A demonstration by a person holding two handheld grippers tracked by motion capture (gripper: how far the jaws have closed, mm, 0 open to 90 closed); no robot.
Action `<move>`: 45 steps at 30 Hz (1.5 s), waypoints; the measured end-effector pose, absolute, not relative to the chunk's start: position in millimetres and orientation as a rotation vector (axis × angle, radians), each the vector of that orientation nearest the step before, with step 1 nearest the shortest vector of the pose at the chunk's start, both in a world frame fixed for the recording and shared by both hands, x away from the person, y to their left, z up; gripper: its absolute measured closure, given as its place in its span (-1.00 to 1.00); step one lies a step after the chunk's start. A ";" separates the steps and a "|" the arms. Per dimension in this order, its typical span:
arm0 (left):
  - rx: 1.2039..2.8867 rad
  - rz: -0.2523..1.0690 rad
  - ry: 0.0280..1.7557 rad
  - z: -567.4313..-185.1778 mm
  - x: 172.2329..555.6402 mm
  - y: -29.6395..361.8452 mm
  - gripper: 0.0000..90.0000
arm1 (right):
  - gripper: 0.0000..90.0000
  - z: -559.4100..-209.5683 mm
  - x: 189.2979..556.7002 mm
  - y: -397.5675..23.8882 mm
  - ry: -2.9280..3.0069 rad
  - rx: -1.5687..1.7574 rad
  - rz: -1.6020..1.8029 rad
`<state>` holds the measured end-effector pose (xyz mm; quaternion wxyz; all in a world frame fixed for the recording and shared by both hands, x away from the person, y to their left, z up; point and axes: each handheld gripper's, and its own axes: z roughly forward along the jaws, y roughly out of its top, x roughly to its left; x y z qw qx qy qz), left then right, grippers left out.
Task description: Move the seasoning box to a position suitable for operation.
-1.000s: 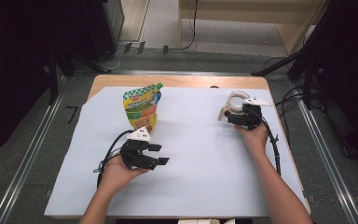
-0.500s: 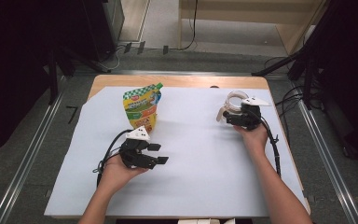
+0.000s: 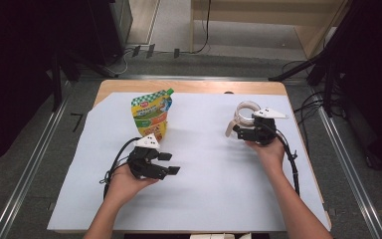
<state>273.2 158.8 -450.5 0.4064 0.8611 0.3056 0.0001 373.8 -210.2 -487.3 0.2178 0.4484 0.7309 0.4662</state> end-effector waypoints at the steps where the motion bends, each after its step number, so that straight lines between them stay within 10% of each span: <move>1: 2.173 -0.002 0.767 -450.6 273.6 158.6 -0.13 | -0.73 -486.3 371.4 -208.8 2.027 1.239 1.295; 26: 2.151 -0.031 0.766 -447.9 283.0 157.8 -0.11 | -0.73 -486.4 303.1 -165.2 2.190 1.093 1.368; 45: 2.123 -0.072 0.823 -448.7 286.4 160.8 0.27 | -0.73 -502.9 278.2 -109.6 2.378 0.918 1.417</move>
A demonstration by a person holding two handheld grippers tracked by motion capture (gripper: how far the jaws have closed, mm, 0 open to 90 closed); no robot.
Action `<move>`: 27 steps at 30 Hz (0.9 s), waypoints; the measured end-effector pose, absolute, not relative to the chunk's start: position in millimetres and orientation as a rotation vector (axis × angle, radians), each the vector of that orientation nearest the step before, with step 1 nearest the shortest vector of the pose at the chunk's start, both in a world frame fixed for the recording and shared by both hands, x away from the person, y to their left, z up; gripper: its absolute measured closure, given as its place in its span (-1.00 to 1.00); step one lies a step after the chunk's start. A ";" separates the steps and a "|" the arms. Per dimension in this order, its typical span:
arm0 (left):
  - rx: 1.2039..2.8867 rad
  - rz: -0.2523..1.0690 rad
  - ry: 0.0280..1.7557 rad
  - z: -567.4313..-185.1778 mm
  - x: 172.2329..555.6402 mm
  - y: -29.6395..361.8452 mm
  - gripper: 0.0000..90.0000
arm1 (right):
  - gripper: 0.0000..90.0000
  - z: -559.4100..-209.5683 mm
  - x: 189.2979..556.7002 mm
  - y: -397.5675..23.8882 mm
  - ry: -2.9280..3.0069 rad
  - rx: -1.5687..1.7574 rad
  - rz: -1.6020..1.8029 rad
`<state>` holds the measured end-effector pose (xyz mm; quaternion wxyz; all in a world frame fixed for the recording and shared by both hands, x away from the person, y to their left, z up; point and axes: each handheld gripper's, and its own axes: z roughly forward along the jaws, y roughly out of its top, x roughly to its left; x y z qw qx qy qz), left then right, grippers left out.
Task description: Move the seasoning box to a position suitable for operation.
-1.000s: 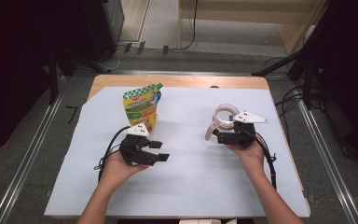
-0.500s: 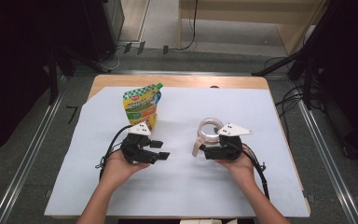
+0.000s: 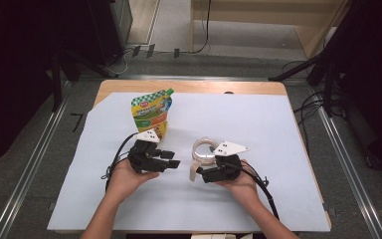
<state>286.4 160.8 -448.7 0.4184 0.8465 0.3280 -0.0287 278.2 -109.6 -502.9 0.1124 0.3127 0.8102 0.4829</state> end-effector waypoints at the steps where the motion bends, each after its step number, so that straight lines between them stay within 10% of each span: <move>1: 2.113 -0.078 0.829 -447.1 286.4 161.3 0.35 | -0.73 -506.3 276.2 -107.3 2.383 0.903 1.409; 12: 2.065 -0.155 0.778 -441.6 286.0 160.6 0.96 | -0.76 -509.2 272.9 -107.6 2.404 0.849 1.384; 27: 2.132 -0.111 0.730 -441.3 281.3 153.1 0.97 | -0.77 -493.2 261.7 -128.6 2.493 0.921 1.369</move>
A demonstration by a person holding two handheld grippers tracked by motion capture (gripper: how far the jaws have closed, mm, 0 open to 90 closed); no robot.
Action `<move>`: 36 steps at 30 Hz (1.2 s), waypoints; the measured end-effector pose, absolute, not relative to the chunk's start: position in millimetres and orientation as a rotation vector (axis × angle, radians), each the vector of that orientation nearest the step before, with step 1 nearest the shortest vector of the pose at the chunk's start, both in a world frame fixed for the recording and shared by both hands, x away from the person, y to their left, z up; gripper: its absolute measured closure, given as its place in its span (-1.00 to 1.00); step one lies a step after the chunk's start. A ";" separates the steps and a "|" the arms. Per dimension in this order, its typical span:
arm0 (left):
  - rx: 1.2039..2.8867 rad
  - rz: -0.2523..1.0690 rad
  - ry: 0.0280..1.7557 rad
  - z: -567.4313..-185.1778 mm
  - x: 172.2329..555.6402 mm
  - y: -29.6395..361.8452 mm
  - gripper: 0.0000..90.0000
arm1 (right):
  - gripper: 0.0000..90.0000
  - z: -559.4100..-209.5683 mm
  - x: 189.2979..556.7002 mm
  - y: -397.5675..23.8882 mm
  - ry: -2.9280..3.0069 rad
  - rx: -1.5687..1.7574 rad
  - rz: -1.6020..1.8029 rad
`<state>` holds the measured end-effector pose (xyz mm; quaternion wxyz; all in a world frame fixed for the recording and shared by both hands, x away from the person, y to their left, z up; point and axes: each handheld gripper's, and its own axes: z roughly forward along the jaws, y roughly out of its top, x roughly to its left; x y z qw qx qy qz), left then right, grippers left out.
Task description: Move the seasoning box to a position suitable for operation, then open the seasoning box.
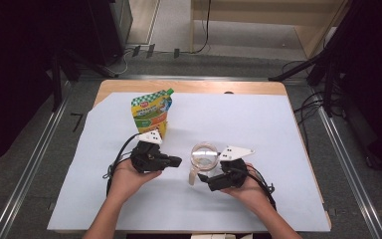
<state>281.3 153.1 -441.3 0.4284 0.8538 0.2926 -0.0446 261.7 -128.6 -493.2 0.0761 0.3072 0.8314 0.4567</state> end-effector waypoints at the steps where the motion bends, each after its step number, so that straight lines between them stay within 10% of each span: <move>1: 2.133 -0.114 0.732 -441.4 281.3 153.1 0.98 | -0.69 -492.7 260.0 -131.9 2.509 0.929 1.354; 18: 2.168 -0.155 0.695 -446.6 280.3 140.2 1.00 | 0.99 -472.9 245.9 -174.3 2.455 0.996 1.416; 36: 2.218 -0.189 0.672 -456.9 277.5 117.4 1.00 | 1.00 -472.9 244.2 -166.2 2.442 0.972 1.440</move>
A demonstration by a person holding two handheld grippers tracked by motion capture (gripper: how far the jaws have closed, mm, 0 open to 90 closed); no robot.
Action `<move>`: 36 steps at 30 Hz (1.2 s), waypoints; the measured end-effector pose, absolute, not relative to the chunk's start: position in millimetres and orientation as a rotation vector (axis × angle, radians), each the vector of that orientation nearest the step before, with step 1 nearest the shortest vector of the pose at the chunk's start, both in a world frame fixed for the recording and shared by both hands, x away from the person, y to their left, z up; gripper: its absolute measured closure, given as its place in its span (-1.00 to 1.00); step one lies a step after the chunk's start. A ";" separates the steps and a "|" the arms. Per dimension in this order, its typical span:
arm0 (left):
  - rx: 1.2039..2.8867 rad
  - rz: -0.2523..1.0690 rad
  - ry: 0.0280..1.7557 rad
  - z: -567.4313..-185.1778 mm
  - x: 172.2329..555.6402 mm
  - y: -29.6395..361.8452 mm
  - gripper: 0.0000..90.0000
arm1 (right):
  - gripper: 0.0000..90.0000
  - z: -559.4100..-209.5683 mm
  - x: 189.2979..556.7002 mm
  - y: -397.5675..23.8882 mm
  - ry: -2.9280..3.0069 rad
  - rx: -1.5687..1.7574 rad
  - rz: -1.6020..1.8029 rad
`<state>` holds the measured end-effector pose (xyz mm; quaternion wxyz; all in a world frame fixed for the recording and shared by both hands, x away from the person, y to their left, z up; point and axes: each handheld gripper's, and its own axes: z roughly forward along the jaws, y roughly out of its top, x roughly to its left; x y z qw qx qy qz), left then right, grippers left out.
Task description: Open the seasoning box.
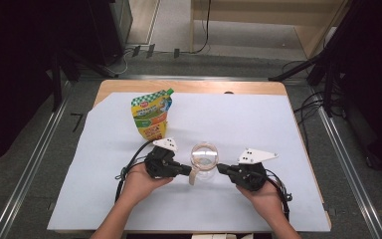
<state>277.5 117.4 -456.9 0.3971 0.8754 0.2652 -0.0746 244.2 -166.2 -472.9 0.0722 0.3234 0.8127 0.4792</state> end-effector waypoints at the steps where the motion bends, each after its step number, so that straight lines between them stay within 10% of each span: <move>1: 2.219 -0.194 0.668 -457.3 277.7 116.6 1.00 | 1.00 -473.0 244.9 -166.5 2.441 0.975 1.443; 36: 2.207 -0.204 0.631 -456.4 266.5 81.4 0.88 | 1.00 -478.8 259.7 -169.4 2.356 1.084 1.445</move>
